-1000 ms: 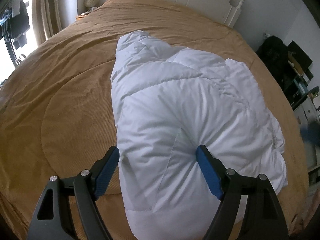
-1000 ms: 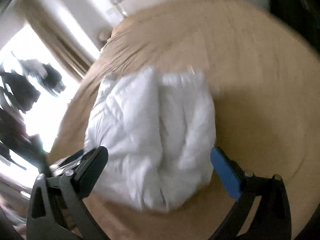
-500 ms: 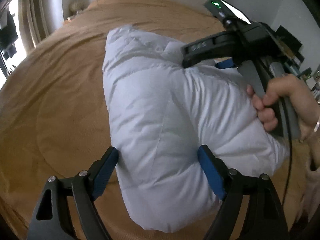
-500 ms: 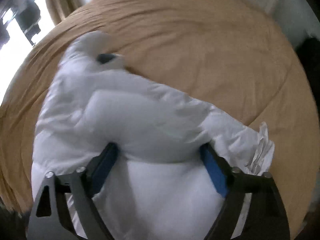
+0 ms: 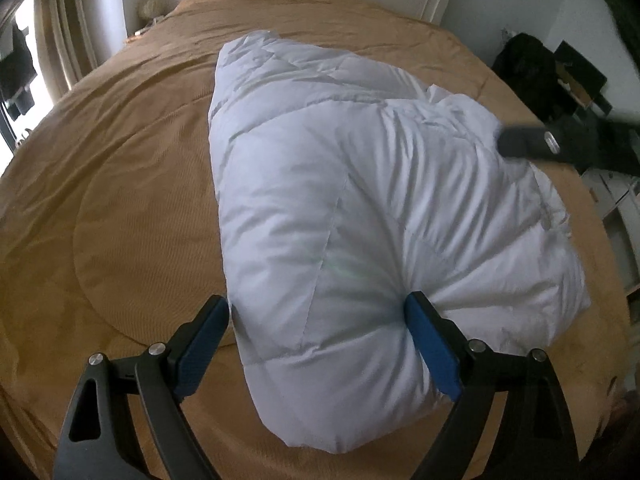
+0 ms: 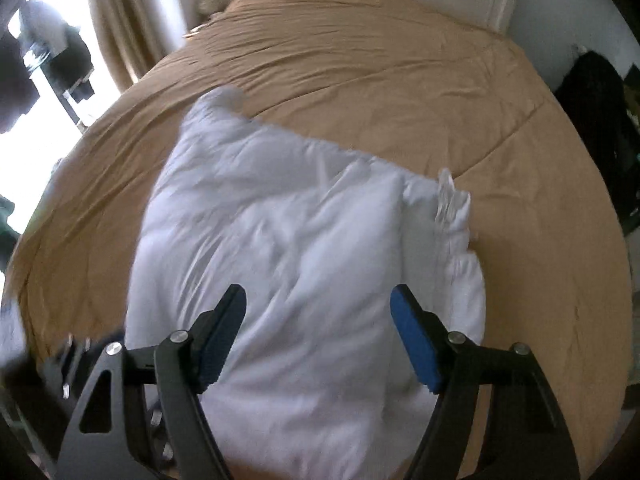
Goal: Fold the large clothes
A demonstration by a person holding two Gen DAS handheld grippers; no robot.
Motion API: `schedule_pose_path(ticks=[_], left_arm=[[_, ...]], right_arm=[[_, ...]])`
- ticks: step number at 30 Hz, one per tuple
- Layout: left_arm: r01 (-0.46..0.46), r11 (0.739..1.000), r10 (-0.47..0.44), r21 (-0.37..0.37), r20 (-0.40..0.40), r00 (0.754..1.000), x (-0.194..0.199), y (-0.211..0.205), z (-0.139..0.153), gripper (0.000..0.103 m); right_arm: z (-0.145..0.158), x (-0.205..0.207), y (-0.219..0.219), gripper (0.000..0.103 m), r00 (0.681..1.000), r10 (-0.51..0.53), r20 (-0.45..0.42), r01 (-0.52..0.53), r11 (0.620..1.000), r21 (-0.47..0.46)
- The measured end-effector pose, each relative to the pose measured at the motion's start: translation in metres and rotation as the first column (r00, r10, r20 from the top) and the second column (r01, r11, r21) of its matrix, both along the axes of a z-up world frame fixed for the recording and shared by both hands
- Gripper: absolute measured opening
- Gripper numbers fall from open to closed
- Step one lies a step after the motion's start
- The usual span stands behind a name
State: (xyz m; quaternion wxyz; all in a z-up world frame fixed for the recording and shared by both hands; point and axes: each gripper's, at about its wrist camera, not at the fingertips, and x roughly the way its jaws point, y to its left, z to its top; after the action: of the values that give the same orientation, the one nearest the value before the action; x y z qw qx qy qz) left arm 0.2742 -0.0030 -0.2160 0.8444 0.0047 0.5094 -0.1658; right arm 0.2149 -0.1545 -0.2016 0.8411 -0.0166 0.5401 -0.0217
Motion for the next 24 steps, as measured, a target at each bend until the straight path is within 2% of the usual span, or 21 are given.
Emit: schedule_pose_path(ticks=[3, 5, 7, 11, 16, 19, 21, 23, 24], left_arm=[[-0.006, 1.0, 0.006, 0.009, -0.003, 1.0, -0.003, -0.002, 0.002, 0.091], [-0.017, 1.0, 0.017, 0.018, -0.011, 1.0, -0.002, -0.002, 0.001, 0.095], [-0.024, 1.0, 0.025, 0.018, -0.032, 0.999, 0.003, 0.0, -0.001, 0.096], [-0.019, 1.0, 0.02, 0.01, -0.074, 0.997, 0.002, 0.003, -0.005, 0.097], [-0.017, 0.999, 0.02, 0.032, -0.094, 0.995, 0.002, 0.003, -0.004, 0.097], [-0.015, 1.0, 0.017, 0.019, -0.11, 0.994, 0.005, 0.009, 0.002, 0.096], [-0.03, 1.0, 0.03, -0.001, -0.073, 0.997, 0.001, 0.018, 0.016, 0.092], [-0.069, 0.998, 0.069, -0.003, 0.012, 0.998, -0.002, 0.029, 0.032, 0.092], [-0.088, 0.996, 0.088, -0.002, 0.046, 0.995, -0.002, 0.033, 0.036, 0.093]], right_arm=[[-0.011, -0.02, 0.006, 0.075, 1.0, 0.005, -0.005, -0.006, 0.998, -0.056], [-0.021, -0.03, 0.004, 0.075, 0.999, 0.005, -0.032, -0.007, 0.998, -0.067], [-0.036, -0.042, -0.005, 0.075, 0.996, -0.008, -0.085, 0.003, 0.999, -0.051], [-0.059, -0.058, -0.018, 0.078, 0.994, -0.017, -0.11, 0.014, 0.999, -0.034], [-0.076, -0.081, -0.031, 0.099, 0.989, -0.05, -0.137, 0.041, 0.997, -0.07], [-0.088, -0.096, -0.049, 0.099, 0.979, -0.078, -0.188, 0.079, 0.997, -0.002], [-0.087, -0.103, -0.06, 0.099, 0.976, -0.098, -0.193, 0.111, 0.992, 0.059], [-0.076, -0.107, -0.063, 0.097, 0.982, -0.101, -0.161, 0.115, 0.99, 0.081], [-0.068, -0.108, -0.063, 0.091, 0.985, -0.098, -0.14, 0.11, 0.99, 0.088]])
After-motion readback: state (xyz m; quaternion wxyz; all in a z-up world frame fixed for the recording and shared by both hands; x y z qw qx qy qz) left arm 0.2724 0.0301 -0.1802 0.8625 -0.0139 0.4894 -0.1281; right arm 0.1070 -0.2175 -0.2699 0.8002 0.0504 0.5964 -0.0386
